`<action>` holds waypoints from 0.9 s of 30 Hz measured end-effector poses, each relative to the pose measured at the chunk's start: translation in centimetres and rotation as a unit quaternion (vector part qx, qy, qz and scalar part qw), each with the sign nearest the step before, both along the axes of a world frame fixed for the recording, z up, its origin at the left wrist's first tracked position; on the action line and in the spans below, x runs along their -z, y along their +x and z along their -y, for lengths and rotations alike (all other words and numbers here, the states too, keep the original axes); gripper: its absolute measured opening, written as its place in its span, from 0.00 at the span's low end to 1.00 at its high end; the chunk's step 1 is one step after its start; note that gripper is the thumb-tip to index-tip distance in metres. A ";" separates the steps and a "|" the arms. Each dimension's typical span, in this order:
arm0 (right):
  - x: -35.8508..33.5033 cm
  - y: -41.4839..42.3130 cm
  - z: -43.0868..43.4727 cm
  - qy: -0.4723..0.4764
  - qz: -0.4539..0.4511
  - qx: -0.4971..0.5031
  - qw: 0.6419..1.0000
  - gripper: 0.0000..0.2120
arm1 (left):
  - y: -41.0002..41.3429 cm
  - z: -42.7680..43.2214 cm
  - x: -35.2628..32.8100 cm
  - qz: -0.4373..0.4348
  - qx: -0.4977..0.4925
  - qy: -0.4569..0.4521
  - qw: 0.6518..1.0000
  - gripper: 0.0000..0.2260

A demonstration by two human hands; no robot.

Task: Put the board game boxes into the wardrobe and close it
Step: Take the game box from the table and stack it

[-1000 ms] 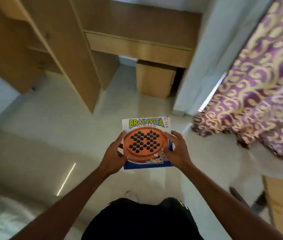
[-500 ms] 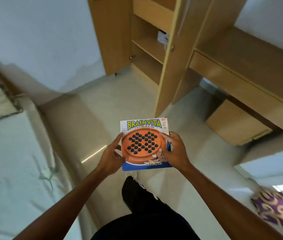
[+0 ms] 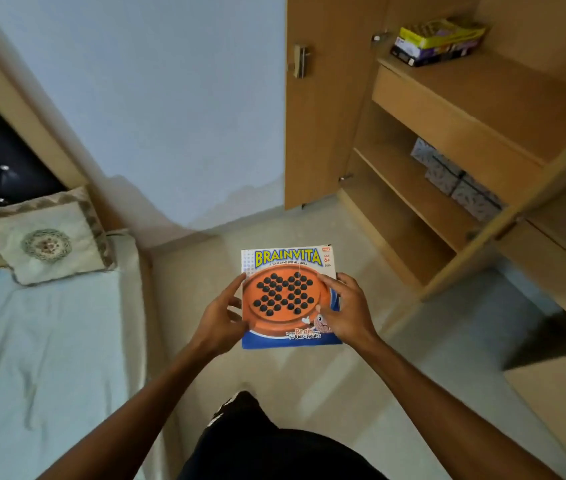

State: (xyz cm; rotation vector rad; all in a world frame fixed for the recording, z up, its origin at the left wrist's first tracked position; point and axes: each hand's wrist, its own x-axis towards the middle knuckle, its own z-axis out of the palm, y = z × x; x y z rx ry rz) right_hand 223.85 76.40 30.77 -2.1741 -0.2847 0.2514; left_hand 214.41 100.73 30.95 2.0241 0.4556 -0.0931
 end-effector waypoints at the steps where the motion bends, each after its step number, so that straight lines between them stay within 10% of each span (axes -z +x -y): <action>1: 0.1 2.1 -0.8 0.000 -0.001 -0.002 1.000 0.28 | 1.9 -0.8 0.0 0.004 -0.007 -0.006 1.000 0.42; 14: -1.6 32.8 -6.2 0.036 -0.013 0.151 0.988 0.29 | 40.0 -7.6 -1.1 0.005 0.125 0.006 0.992 0.43; 27: -5.8 62.0 4.0 0.071 0.061 0.326 0.941 0.27 | 78.0 4.8 -6.3 -0.003 0.277 -0.073 0.958 0.40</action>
